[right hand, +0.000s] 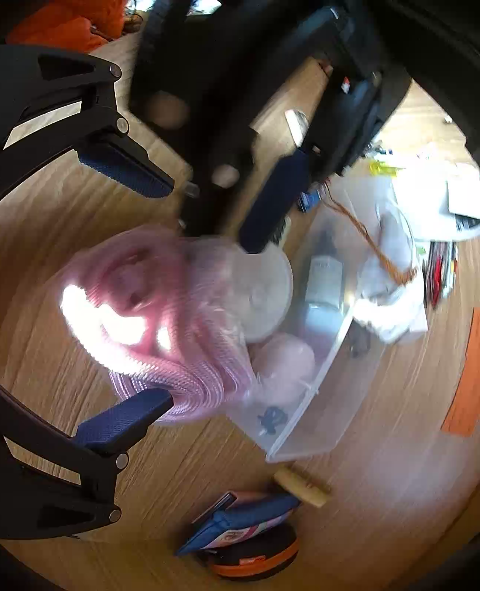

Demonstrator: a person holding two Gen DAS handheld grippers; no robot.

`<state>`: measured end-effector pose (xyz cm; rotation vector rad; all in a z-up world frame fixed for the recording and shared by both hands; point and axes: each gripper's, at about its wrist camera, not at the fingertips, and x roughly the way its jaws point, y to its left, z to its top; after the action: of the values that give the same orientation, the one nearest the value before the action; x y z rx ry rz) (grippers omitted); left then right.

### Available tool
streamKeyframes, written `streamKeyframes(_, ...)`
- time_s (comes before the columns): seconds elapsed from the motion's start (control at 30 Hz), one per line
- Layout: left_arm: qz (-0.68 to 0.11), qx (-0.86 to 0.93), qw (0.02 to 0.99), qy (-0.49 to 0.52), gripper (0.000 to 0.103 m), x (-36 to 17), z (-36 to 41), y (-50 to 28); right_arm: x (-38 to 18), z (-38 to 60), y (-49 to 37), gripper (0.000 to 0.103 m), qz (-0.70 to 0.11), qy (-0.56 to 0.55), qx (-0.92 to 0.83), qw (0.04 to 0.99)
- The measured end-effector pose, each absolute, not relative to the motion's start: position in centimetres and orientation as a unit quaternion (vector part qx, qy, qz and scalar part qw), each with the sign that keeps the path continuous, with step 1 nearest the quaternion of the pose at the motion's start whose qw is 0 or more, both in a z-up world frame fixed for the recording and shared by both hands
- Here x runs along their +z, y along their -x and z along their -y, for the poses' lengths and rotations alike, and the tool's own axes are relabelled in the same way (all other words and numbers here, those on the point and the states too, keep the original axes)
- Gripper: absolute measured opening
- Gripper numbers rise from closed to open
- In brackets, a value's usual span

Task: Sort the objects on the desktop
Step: 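Grasp the bagged pink rope with the right tool, then carry the pink rope bag over the bin with the right tool while the left tool approaches the amber block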

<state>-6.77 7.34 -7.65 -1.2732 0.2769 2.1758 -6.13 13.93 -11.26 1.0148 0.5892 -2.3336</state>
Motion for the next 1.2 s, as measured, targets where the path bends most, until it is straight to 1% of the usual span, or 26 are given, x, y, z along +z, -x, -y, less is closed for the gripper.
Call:
streamKeyframes(0.03,-0.107,0.818,0.301,0.478,0.029,-7.5,-7.7,6.7,-11.2,-14.2,6.3,0.101,-0.211,-0.375,-0.865,0.258)
streamKeyframes(0.07,-0.109,0.818,0.304,0.477,0.029,-7.4,-7.9,6.7,-11.0,-14.6,6.5,0.096,-0.204,-0.373,-0.869,0.254)
streamKeyframes(0.1,-0.108,0.818,0.306,0.475,0.029,-7.3,-8.0,6.8,-10.9,-14.9,6.6,0.087,-0.198,-0.371,-0.872,0.250)
streamKeyframes(0.13,-0.107,0.819,0.307,0.473,0.029,-7.1,-8.0,6.8,-10.8,-15.3,6.9,0.083,-0.193,-0.371,-0.874,0.245)
streamKeyframes(0.2,-0.102,0.823,0.305,0.468,0.029,-6.6,-7.9,7.0,-10.6,-16.0,7.1,0.063,-0.187,-0.370,-0.879,0.234)
streamKeyframes(0.33,-0.088,0.843,0.287,0.447,0.029,-4.8,-6.5,7.1,-10.3,-17.6,7.6,0.054,-0.160,-0.374,-0.883,0.233)
streamKeyframes(0.37,-0.084,0.848,0.282,0.440,0.029,-4.2,-5.9,6.9,-10.2,-17.7,7.7,0.050,-0.158,-0.373,-0.884,0.233)
streamKeyframes(0.47,-0.075,0.863,0.262,0.426,0.029,-3.0,-4.2,6.7,-9.9,-18.0,7.6,0.046,-0.147,-0.373,-0.887,0.229)
streamKeyframes(0.53,-0.070,0.871,0.245,0.421,0.029,-2.5,-3.1,6.5,-9.6,-18.4,7.8,0.042,-0.138,-0.371,-0.890,0.227)
streamKeyframes(0.57,-0.067,0.875,0.235,0.419,0.029,-2.3,-2.5,6.5,-9.4,-18.6,7.8,0.036,-0.133,-0.368,-0.892,0.226)
streamKeyframes(0.6,-0.063,0.878,0.228,0.417,0.029,-2.3,-1.7,6.3,-9.2,-18.9,8.0,0.028,-0.130,-0.364,-0.894,0.226)
streamKeyframes(0.63,-0.059,0.880,0.219,0.417,0.029,-2.3,-1.1,6.1,-8.8,-19.1,7.7,0.023,-0.127,-0.357,-0.898,0.225)
streamKeyframes(0.73,-0.052,0.888,0.190,0.415,0.029,-2.3,1.0,5.4,-7.6,-19.9,7.0,0.022,-0.106,-0.345,-0.903,0.234)
streamKeyframes(0.87,-0.043,0.894,0.159,0.417,0.030,-3.0,3.0,4.4,-6.2,-20.0,6.3,0.022,-0.103,-0.329,-0.909,0.233)
streamKeyframes(0.93,-0.048,0.897,0.143,0.416,0.035,-3.6,3.6,3.9,-5.7,-20.0,6.2,0.022,-0.099,-0.325,-0.910,0.239)
streamKeyframes(0.97,-0.050,0.898,0.135,0.415,0.041,-3.8,4.0,3.5,-5.3,-20.0,6.0,0.022,-0.096,-0.324,-0.909,0.242)
streamKeyframes(1.0,-0.051,0.900,0.130,0.414,0.043,-4.1,4.3,3.2,-5.0,-19.9,5.9,0.022,-0.094,-0.323,-0.909,0.247)
streamKeyframes(1.07,-0.053,0.900,0.120,0.415,0.053,-4.5,5.3,2.5,-4.3,-20.0,6.2,0.022,-0.077,-0.327,-0.904,0.265)
streamKeyframes(1.1,-0.053,0.901,0.115,0.415,0.055,-4.8,5.6,2.2,-3.9,-20.2,6.3,0.022,-0.066,-0.327,-0.903,0.273)
streamKeyframes(1.2,-0.054,0.900,0.103,0.421,0.057,-5.6,6.3,1.7,-2.7,-20.4,6.4,0.022,-0.050,-0.316,-0.906,0.278)
